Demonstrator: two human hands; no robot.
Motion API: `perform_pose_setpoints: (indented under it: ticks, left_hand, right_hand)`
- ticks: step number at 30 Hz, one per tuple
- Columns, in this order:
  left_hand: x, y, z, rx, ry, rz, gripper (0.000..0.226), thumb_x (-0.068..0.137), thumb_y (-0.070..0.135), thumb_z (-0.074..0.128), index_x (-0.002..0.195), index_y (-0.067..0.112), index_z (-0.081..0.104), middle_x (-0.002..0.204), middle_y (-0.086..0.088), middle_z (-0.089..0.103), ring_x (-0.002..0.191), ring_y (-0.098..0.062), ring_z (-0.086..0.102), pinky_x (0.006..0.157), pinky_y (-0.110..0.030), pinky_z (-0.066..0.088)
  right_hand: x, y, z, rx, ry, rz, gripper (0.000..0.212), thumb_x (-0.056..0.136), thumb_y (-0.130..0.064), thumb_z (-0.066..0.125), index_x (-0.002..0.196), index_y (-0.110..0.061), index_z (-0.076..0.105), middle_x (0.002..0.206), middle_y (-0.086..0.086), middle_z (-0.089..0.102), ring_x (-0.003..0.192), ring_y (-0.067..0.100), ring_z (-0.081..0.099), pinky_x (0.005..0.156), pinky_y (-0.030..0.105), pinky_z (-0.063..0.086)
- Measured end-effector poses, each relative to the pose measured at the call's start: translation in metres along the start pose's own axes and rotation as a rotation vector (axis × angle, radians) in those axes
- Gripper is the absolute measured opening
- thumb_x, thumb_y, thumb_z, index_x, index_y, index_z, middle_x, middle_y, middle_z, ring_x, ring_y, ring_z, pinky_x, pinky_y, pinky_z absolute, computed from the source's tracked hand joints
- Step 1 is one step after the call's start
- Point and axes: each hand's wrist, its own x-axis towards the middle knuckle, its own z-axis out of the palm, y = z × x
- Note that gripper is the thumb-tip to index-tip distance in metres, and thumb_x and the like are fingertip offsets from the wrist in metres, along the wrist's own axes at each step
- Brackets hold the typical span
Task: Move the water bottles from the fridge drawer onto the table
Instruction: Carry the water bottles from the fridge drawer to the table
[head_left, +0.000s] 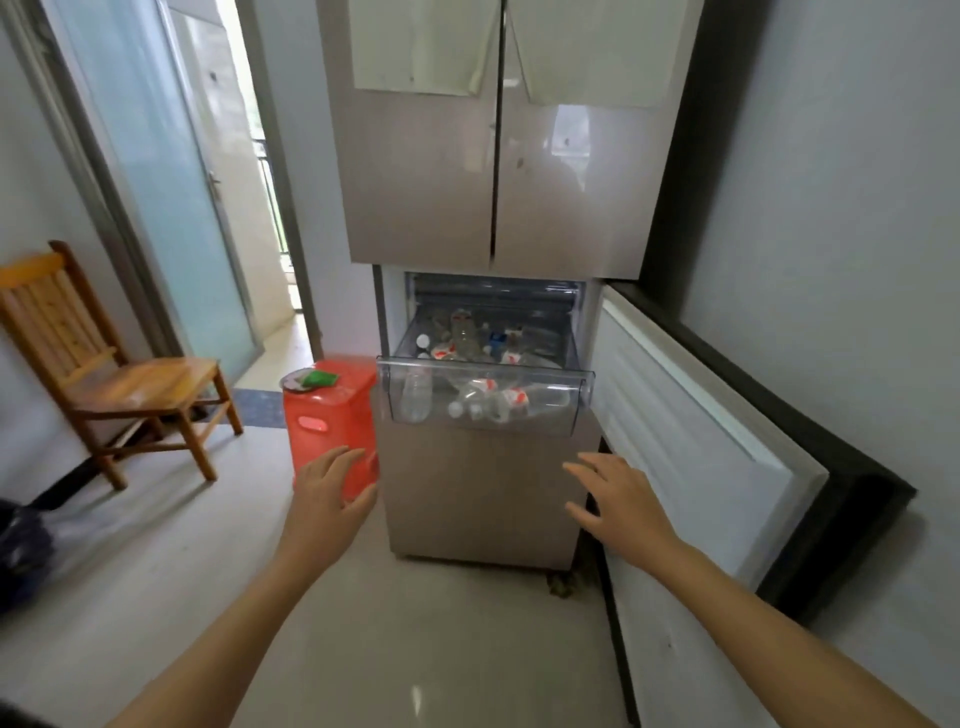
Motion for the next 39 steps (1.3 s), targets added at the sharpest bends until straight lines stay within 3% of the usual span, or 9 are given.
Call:
perform_pose_setpoints:
  ticks: [4,6,14,22,24,28,32,36,39]
  left_hand:
    - [0.013,-0.024,0.004,0.057,0.031,-0.095,0.041,0.081,0.011,0.068,0.121,0.004,0.058,0.128,-0.018,0.055,0.12,-0.036,0.046,0.103,-0.042,0.032]
    - [0.026,-0.033,0.009,0.066,0.061,-0.134,0.04,0.082,0.009,0.066,0.12,0.003,0.058,0.127,-0.018,0.055,0.12,-0.035,0.046,0.103,-0.042,0.031]
    - [0.126,-0.077,0.055,-0.023,0.109,-0.282,0.042,0.084,0.012,0.064,0.124,0.004,0.055,0.13,-0.018,0.053,0.121,-0.034,0.045,0.102,-0.044,0.034]
    - [0.225,-0.087,0.105,-0.139,0.079,-0.294,0.036,0.081,0.007,0.066,0.117,0.002,0.059,0.121,-0.018,0.059,0.11,-0.034,0.052,0.095,-0.044,0.039]
    - [0.233,-0.08,0.116,-0.206,0.093,-0.308,0.033,0.082,0.004,0.064,0.115,0.001,0.06,0.118,-0.015,0.059,0.109,-0.031,0.052,0.092,-0.038,0.04]
    - [0.248,-0.062,0.129,-0.395,0.127,-0.297,0.025,0.085,0.0,0.059,0.105,0.014,0.062,0.104,-0.005,0.057,0.099,-0.023,0.053,0.07,0.0,0.039]
    - [0.273,-0.05,0.14,-0.456,0.131,-0.321,0.036,0.085,0.001,0.059,0.083,0.037,0.057,0.092,0.005,0.066,0.084,-0.005,0.06,0.067,-0.004,0.043]
    - [0.305,-0.039,0.142,-0.423,0.083,-0.294,0.035,0.084,-0.003,0.059,0.076,0.032,0.061,0.071,0.04,0.062,0.072,0.02,0.057,0.064,0.003,0.041]
    - [0.326,-0.037,0.146,-0.386,0.081,-0.303,0.033,0.085,-0.001,0.059,0.078,0.031,0.063,0.072,0.037,0.064,0.072,0.019,0.058,0.064,0.001,0.041]
  right_hand:
    - [0.036,-0.001,0.029,0.055,-0.11,-0.017,0.052,0.09,-0.036,0.053,0.137,-0.019,0.042,0.144,0.004,0.038,0.136,0.021,0.033,0.107,0.038,0.03]
    - [0.06,0.003,0.042,0.058,-0.138,-0.022,0.053,0.092,-0.039,0.048,0.141,-0.023,0.035,0.149,0.0,0.031,0.139,0.015,0.024,0.11,0.033,0.023]
    - [0.174,0.041,0.065,0.042,-0.146,-0.051,0.051,0.092,-0.037,0.049,0.14,-0.021,0.038,0.147,0.001,0.034,0.137,0.017,0.028,0.108,0.032,0.024]
    - [0.267,0.084,0.088,0.113,-0.156,0.128,0.051,0.093,-0.038,0.048,0.141,-0.026,0.034,0.147,-0.005,0.033,0.136,0.012,0.027,0.112,0.03,0.023]
    - [0.274,0.09,0.101,0.149,-0.172,0.15,0.052,0.092,-0.041,0.047,0.14,-0.024,0.036,0.146,-0.004,0.036,0.135,0.013,0.03,0.111,0.029,0.022]
    - [0.294,0.1,0.124,0.275,-0.18,0.189,0.051,0.091,-0.035,0.054,0.138,-0.024,0.039,0.144,-0.003,0.038,0.134,0.013,0.032,0.111,0.029,0.025]
    - [0.336,0.115,0.143,0.358,-0.188,0.172,0.049,0.09,-0.032,0.056,0.136,-0.024,0.043,0.141,-0.005,0.042,0.13,0.012,0.037,0.11,0.029,0.03]
    - [0.385,0.132,0.16,0.431,-0.302,0.154,0.038,0.09,-0.028,0.056,0.127,-0.022,0.054,0.128,-0.002,0.057,0.112,0.011,0.053,0.093,0.021,0.041]
    - [0.415,0.138,0.174,0.411,-0.481,0.097,0.032,0.09,-0.028,0.056,0.121,-0.02,0.057,0.112,0.0,0.062,0.092,0.01,0.056,0.079,0.02,0.044]
